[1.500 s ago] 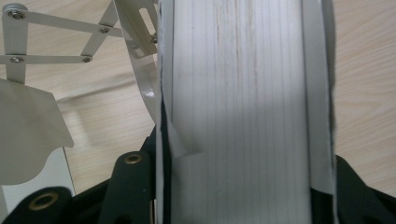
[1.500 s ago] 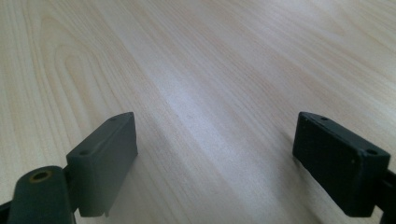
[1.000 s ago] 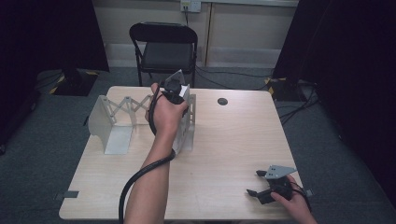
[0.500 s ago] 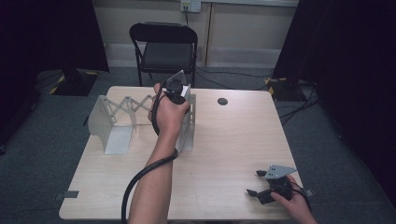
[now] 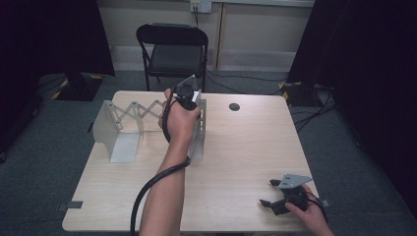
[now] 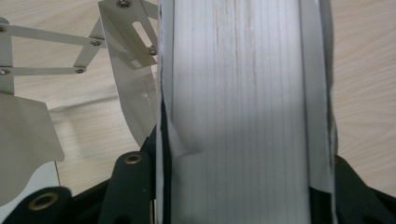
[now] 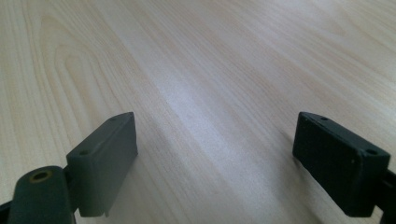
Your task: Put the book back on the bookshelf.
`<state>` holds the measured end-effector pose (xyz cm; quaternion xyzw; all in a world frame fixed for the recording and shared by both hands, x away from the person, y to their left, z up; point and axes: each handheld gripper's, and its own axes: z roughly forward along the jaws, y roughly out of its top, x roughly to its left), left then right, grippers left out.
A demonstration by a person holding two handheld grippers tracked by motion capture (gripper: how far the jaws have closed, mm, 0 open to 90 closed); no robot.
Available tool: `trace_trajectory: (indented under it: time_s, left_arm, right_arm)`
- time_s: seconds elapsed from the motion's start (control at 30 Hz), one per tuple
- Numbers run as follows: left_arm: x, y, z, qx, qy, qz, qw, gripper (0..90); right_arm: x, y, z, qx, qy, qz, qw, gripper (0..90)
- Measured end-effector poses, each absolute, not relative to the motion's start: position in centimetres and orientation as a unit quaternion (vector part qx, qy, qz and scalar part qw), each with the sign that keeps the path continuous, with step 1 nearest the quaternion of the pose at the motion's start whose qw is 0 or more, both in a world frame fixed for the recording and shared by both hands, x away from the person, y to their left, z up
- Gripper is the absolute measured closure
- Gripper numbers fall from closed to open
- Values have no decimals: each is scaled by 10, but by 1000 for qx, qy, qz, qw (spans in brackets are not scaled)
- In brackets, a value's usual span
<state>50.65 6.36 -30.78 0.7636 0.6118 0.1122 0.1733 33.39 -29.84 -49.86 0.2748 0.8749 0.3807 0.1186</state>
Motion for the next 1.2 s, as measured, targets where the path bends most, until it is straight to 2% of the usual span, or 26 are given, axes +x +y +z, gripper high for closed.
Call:
trace_trajectory:
  time_s: [1.07, 1.2]
  left_arm:
    - [511, 58, -315, 758, 618, 116, 172, 525]
    - [511, 57, -317, 764, 617, 108, 156, 520]
  right_arm:
    - [334, -298, -499, 273, 875, 381, 119, 134]
    - [334, -298, -499, 273, 875, 381, 119, 134]
